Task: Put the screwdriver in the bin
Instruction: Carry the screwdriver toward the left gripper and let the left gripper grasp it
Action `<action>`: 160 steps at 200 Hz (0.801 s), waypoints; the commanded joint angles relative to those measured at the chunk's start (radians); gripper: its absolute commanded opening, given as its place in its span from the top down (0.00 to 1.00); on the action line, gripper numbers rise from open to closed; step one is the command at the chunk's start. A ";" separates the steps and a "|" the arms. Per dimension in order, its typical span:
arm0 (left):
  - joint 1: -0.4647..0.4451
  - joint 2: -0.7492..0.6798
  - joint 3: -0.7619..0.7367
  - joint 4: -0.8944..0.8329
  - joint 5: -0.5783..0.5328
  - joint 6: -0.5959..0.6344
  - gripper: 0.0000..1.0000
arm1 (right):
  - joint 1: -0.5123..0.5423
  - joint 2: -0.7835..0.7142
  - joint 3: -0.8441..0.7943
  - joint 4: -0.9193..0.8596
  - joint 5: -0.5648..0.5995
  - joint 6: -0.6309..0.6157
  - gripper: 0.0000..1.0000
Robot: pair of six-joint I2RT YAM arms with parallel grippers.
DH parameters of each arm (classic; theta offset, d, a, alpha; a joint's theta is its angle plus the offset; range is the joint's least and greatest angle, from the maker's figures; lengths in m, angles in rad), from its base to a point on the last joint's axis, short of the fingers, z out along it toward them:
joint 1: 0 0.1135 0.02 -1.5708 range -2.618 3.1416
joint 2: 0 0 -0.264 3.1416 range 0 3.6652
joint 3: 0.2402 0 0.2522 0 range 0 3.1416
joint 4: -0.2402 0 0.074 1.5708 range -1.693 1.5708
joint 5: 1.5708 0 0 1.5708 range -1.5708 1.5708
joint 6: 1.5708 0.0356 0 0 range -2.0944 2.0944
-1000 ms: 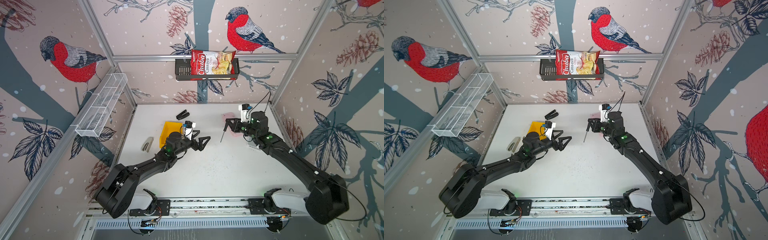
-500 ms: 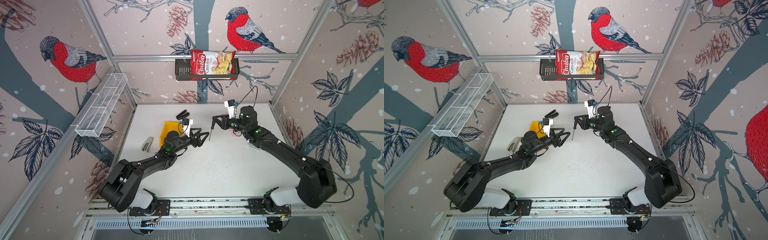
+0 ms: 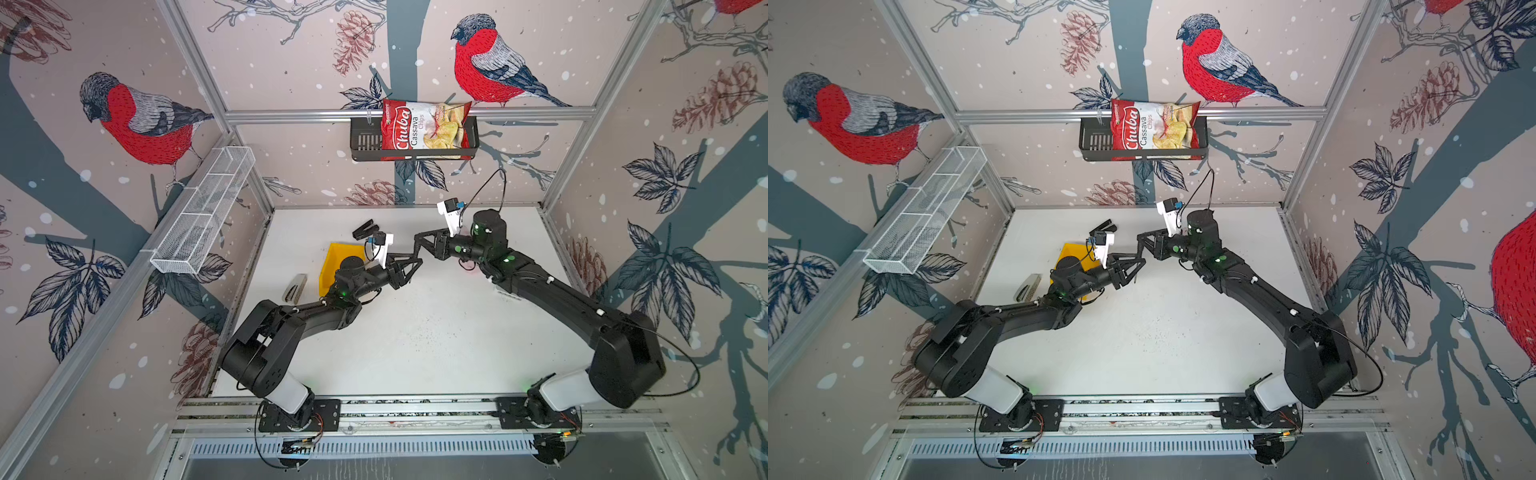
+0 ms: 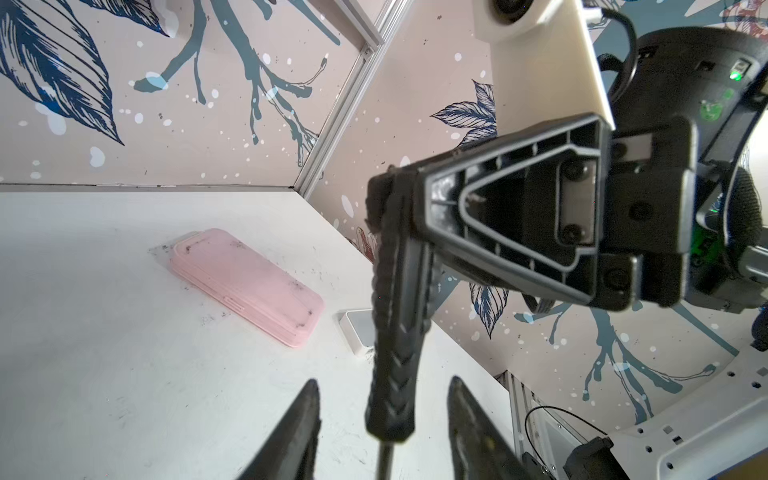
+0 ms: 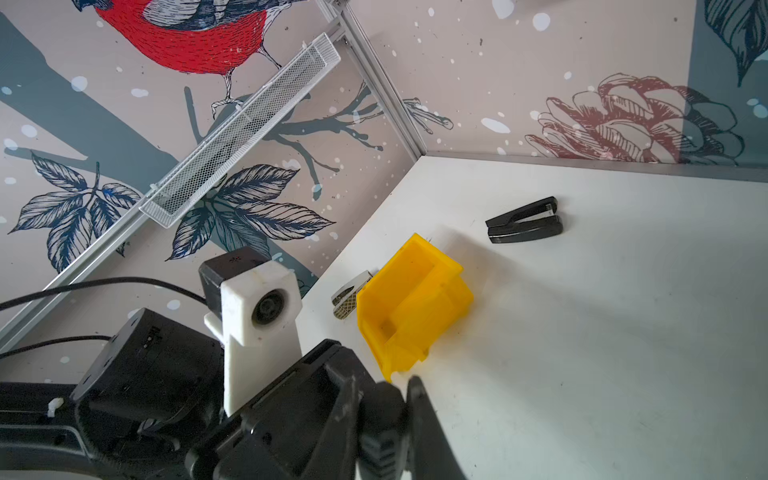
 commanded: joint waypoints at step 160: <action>0.003 -0.037 -0.011 0.035 0.000 0.037 1.00 | -0.001 -0.027 0.000 0.009 -0.002 -0.041 0.42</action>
